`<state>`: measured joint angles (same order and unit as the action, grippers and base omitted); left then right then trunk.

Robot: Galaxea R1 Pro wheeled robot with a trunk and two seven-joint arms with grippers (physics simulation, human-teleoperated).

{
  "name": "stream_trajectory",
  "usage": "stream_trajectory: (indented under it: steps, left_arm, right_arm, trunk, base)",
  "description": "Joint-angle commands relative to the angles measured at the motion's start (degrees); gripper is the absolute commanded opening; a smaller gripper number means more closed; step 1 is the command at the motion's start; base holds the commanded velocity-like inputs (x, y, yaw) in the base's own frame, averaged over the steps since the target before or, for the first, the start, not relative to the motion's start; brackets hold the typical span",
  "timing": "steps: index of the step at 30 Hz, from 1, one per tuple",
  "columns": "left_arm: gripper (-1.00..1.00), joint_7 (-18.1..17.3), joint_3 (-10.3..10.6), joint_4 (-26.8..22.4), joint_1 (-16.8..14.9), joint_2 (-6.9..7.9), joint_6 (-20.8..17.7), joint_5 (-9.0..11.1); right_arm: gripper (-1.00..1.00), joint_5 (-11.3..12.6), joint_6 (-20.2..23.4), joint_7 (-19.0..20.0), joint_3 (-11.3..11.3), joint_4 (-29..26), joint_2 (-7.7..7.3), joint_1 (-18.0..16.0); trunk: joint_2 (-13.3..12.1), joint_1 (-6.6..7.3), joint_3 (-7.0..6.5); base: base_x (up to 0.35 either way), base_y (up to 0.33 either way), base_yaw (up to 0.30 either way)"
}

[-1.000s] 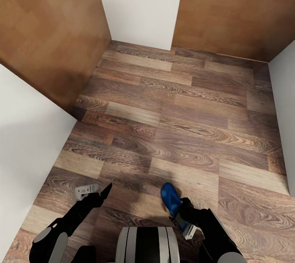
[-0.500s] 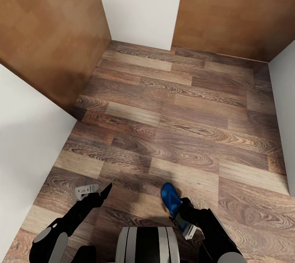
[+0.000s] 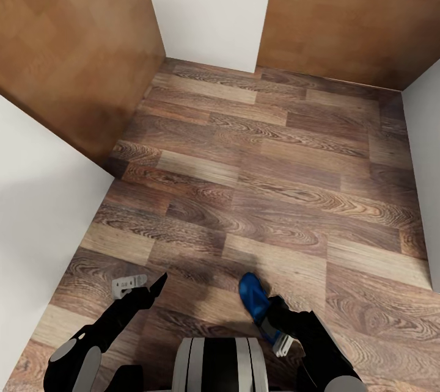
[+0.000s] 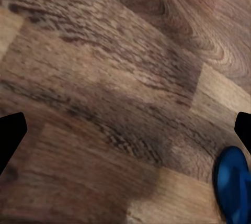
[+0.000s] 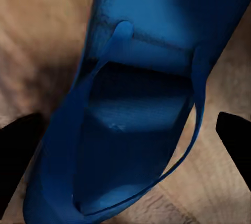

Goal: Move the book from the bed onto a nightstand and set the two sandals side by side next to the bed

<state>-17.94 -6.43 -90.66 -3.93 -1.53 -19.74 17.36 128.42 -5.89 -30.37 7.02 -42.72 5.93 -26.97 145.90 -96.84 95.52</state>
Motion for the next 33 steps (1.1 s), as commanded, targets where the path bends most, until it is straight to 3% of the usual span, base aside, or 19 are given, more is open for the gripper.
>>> stream_trajectory:
  steps: [1,27,33]
  left_arm:
    - [1.0,-0.2,-0.2,0.0,0.0,-0.07,-0.6,0.6]
    - [1.0,-0.3,-0.2,-0.1,0.0,-0.06,-0.6,0.5]
    - [1.0,-0.2,-0.2,-0.1,0.0,-0.06,-0.6,0.5]
  right_arm:
    - [-1.0,0.6,-0.6,-0.1,0.2,-0.1,0.05,0.0]
    - [-1.0,0.6,-0.4,-0.2,0.2,-0.1,0.05,0.0]
    - [-1.0,0.6,-0.4,-0.1,0.2,-0.1,0.05,0.0]
  trunk:
    - [0.0,0.01,0.03]
    - [0.0,0.01,0.03]
    - [-0.1,0.16,-1.3]
  base:
    - [0.0,0.0,0.0]
    - [0.0,0.0,0.0]
    - [0.0,0.0,0.0]
